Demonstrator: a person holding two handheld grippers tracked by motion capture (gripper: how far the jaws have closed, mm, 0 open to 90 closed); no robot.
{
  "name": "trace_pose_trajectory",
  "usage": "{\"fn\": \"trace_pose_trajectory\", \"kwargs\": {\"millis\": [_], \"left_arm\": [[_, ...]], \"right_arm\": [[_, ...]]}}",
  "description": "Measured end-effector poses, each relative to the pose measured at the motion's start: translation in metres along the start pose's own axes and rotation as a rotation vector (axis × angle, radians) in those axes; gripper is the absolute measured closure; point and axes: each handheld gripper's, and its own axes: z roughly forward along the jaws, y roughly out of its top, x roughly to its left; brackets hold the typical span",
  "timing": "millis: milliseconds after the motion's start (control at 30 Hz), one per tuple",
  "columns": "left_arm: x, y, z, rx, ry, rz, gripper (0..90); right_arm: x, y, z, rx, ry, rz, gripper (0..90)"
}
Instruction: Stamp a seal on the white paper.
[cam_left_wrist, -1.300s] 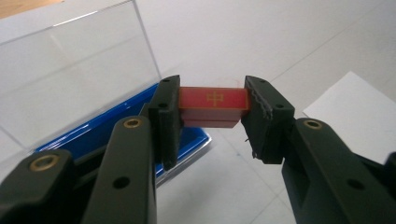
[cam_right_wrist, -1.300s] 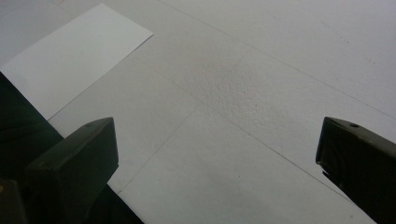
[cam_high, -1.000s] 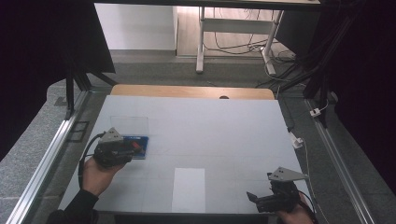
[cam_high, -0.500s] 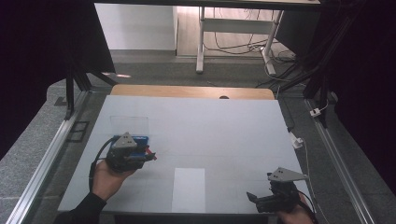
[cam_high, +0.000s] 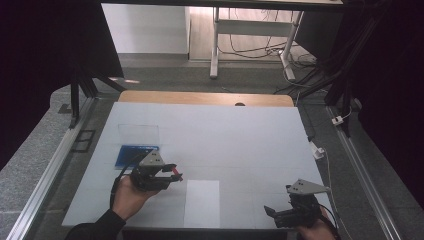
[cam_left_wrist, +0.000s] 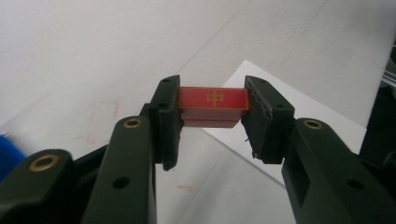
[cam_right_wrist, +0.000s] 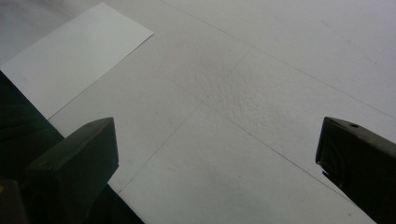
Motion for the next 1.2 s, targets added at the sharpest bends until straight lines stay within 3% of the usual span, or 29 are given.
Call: {"fn": "trace_pose_trajectory", "kwargs": {"millis": [600, 833, 1200], "left_arm": [[-0.032, 0.013, 0.047, 0.082, -0.069, 0.104, 58.1], [-0.041, 0.013, 0.063, 0.13, -0.071, 0.153, 58.1], [-0.045, 0.01, 0.077, 0.192, -0.057, 0.17, 58.2]], "right_arm": [[0.0, 0.0, 0.001, 0.01, -0.005, -0.003, 0.0], [0.0, 0.0, 0.001, 0.011, -0.006, -0.002, 0.0], [0.0, 0.0, 0.001, 0.011, -0.007, -0.003, 0.0]]}}
